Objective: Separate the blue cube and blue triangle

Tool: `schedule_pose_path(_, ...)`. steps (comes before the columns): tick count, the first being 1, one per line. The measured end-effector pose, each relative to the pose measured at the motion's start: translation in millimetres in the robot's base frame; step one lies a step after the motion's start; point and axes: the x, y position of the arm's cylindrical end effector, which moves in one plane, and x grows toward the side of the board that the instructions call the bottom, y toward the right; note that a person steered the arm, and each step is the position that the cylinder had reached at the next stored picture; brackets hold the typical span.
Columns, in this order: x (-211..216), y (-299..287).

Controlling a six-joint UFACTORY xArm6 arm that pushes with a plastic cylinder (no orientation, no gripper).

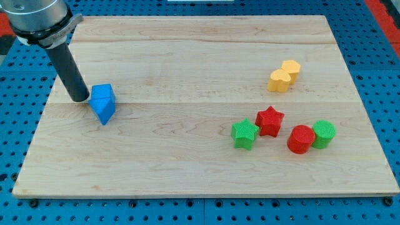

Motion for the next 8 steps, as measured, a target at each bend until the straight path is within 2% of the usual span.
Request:
schedule_pose_path(4, 9.0, 21.4)
schedule_pose_path(7, 74.1, 86.6)
schedule_pose_path(8, 59.1, 76.8)
